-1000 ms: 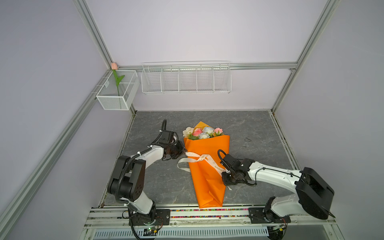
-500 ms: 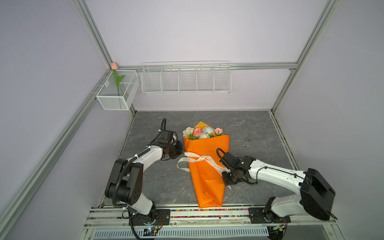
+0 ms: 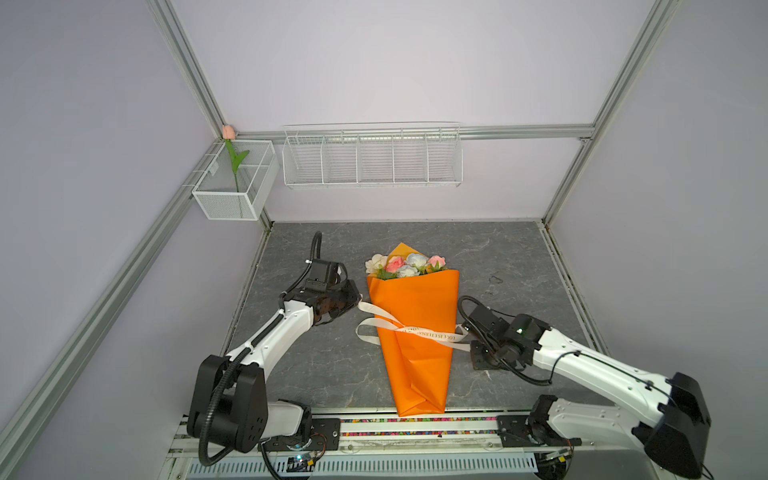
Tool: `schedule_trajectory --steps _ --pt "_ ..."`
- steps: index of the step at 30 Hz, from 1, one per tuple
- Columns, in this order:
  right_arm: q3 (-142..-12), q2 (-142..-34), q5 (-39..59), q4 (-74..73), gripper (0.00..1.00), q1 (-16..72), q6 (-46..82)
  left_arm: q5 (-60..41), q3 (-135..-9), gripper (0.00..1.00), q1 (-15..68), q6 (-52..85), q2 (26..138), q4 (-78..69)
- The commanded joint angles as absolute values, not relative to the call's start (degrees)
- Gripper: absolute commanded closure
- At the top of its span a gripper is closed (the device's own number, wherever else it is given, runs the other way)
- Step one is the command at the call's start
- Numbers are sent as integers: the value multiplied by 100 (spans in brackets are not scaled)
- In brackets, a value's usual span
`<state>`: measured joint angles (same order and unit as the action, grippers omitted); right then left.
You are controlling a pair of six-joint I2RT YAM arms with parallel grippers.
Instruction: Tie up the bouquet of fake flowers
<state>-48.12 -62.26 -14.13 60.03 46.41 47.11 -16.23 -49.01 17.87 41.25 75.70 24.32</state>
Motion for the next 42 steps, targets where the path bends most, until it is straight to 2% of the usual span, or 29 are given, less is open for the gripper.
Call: schedule_trajectory --steps 1,4,8,13,18,22,30,36,42 --pt "-4751 -5715 -2136 6488 94 4130 4832 -1034 -4668 100 1690 4007 7230 2963" --pt "-4621 -5338 -2150 6221 94 3530 4475 -434 -4597 100 1653 4011 6932 3395" --pt "-4575 -5472 -1789 5960 94 2635 4089 197 -4399 100 1505 4062 6596 3829" --pt "-4653 -5532 -1900 5802 94 1775 3585 -17 -3913 100 831 4127 5808 3995" --pt "-4767 -5577 -1796 5529 94 906 3100 307 -3753 100 782 4277 5065 4370" --pt "-4851 -5724 -1868 5301 94 694 2947 559 -3735 100 766 4366 4696 4643" --pt "-4869 -6042 -2308 4914 94 -135 2953 1295 -3718 100 699 4845 4777 5059" --pt "-4870 -6661 -2160 4535 94 -696 2915 1184 -3571 100 178 5050 4835 5139" --pt "-4717 -6759 -1803 4221 94 -1329 2891 1237 -3255 100 -142 5539 4602 5281"
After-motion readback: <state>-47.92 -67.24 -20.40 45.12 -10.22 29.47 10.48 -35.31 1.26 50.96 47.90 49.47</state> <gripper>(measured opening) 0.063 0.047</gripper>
